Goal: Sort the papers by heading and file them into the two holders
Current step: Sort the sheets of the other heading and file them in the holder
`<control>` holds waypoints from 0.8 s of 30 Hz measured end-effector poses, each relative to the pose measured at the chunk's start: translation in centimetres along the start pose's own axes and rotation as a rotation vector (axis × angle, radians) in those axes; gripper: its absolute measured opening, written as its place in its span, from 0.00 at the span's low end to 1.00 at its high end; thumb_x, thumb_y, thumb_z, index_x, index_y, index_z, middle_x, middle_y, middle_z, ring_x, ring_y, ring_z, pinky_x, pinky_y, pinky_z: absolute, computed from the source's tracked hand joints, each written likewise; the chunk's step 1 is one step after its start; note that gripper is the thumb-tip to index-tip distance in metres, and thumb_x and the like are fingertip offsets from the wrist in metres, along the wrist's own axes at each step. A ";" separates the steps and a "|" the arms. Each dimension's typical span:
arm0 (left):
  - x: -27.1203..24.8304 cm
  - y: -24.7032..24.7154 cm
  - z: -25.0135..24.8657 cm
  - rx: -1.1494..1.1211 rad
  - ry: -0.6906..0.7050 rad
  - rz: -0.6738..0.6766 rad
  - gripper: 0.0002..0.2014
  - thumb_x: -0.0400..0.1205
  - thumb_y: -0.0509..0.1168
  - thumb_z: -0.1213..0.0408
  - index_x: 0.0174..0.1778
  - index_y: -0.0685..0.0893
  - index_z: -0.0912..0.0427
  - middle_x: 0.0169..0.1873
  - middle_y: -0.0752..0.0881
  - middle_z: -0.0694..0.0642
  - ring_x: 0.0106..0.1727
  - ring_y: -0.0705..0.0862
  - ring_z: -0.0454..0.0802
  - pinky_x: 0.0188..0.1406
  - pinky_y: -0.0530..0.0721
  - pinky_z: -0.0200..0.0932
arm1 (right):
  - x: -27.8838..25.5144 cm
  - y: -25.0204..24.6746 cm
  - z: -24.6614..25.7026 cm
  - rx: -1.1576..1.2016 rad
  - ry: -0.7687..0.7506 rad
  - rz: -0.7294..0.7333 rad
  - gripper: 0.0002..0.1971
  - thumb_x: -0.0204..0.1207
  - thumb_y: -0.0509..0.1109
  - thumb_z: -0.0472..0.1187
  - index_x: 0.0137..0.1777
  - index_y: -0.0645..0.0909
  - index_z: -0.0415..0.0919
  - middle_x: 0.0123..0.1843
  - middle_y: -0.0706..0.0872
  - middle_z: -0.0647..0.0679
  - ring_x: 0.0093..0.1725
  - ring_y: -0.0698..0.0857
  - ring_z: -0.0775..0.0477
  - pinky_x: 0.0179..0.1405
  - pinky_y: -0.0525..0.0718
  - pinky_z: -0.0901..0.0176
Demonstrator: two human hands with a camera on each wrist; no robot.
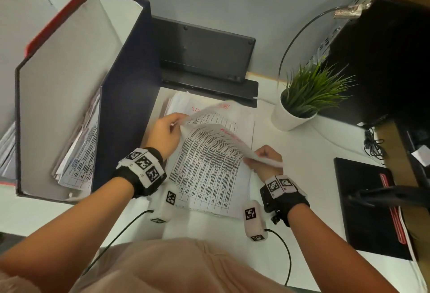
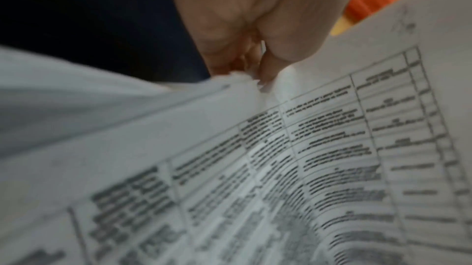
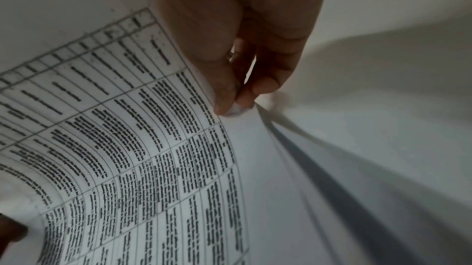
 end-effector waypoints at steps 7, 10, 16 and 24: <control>0.0 1.8 1.8 -0.361 -0.276 0.154 0.18 0.78 0.52 0.81 0.55 0.84 0.66 0.49 0.87 0.60 0.55 0.84 0.58 0.59 0.82 0.52 | -0.1 0.4 -0.9 0.130 0.141 0.032 0.22 0.64 0.79 0.27 0.58 0.78 0.34 0.50 0.85 0.43 0.46 0.84 0.44 0.51 0.84 0.50; 0.3 1.5 2.7 -0.381 -0.409 0.106 0.13 0.77 0.53 0.77 0.41 0.84 0.66 0.32 0.86 0.51 0.40 0.83 0.54 0.40 0.82 0.40 | 0.0 0.0 -1.7 0.036 0.155 0.014 0.13 0.65 0.78 0.29 0.32 0.78 0.44 0.26 0.83 0.51 0.28 0.78 0.55 0.37 0.78 0.59; 2.1 -0.3 6.5 0.144 -0.593 0.049 0.20 0.75 0.69 0.56 0.52 0.83 0.71 0.51 0.86 0.66 0.54 0.84 0.64 0.45 0.81 0.46 | 0.0 0.4 -2.9 0.368 0.175 0.005 0.23 0.60 0.64 0.20 0.11 0.77 0.44 0.14 0.77 0.57 0.17 0.74 0.63 0.21 0.73 0.72; 2.4 -0.2 6.8 0.461 -0.581 0.116 0.27 0.57 0.83 0.48 0.29 0.74 0.62 0.25 0.80 0.55 0.24 0.78 0.48 0.16 0.70 0.34 | 0.1 1.1 -3.7 0.490 0.246 -0.002 0.26 0.65 0.58 0.18 0.10 0.77 0.41 0.25 0.79 0.44 0.30 0.76 0.44 0.29 0.76 0.63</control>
Point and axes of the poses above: each hand's wrist, its own x-axis towards the middle knuckle, its own y-axis out of the palm, z = x × y, the point moved 10 cm from there along x, towards the middle knuckle
